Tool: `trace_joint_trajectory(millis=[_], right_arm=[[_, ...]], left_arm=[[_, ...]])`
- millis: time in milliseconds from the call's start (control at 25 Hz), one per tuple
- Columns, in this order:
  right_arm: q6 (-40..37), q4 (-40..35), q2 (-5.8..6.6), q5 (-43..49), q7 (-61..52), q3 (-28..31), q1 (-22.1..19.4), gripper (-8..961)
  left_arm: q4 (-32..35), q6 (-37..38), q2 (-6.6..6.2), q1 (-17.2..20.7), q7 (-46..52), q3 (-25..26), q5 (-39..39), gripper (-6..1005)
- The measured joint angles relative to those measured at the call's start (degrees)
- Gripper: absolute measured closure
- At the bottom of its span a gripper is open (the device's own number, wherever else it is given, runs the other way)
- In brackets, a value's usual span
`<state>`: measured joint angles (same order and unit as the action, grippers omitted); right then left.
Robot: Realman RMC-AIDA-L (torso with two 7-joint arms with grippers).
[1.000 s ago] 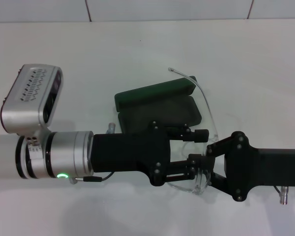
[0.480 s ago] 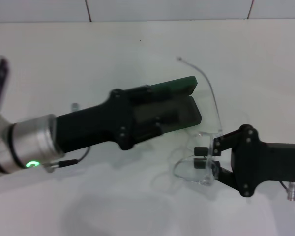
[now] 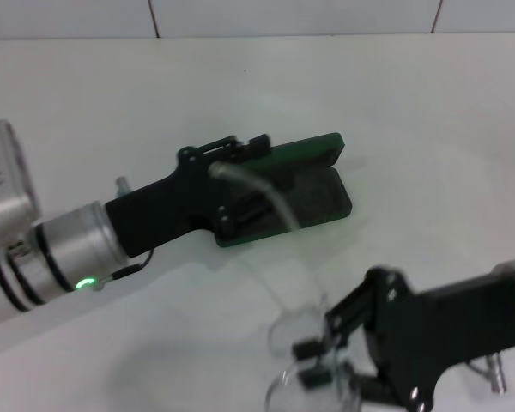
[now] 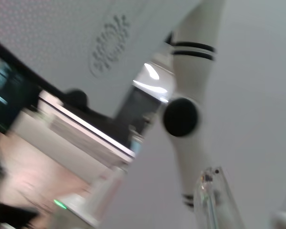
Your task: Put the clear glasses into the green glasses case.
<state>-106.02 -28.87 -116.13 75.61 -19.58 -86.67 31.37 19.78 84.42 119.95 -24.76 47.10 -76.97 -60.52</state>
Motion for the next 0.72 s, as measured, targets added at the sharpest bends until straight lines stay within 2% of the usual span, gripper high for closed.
trace_joint_trajectory(millis=[120,160,200,320,720], right_arm=[[0.44,2.39,-0.05,-4.41,-1.23,-6.75,2.34,769],[0.94,3.2,-0.05,-6.28,-1.52,-8.88,2.94,768],[1.69,3.79,-0.06,-7.63,-1.9,-10.54,3.32,768],[3.79,4.3,-0.05,-9.7,-3.88,-12.24,3.44,766],[9.63,4.43,-0.05,-12.24,-6.43,-12.39,2.73,759]], left_arm=[[-1.19,-0.27,0.3,-1.83,-1.05,-0.13,-0.3,471],[-3.03,0.08,0.42,-3.92,-1.39,-0.19,-0.24,471],[-3.4,0.32,0.42,-4.33,-1.44,-0.19,-0.16,471],[-3.59,0.88,0.47,-4.86,-1.49,-0.19,-0.12,470],[-3.64,5.41,0.39,-4.42,-1.68,-1.55,-0.13,470]])
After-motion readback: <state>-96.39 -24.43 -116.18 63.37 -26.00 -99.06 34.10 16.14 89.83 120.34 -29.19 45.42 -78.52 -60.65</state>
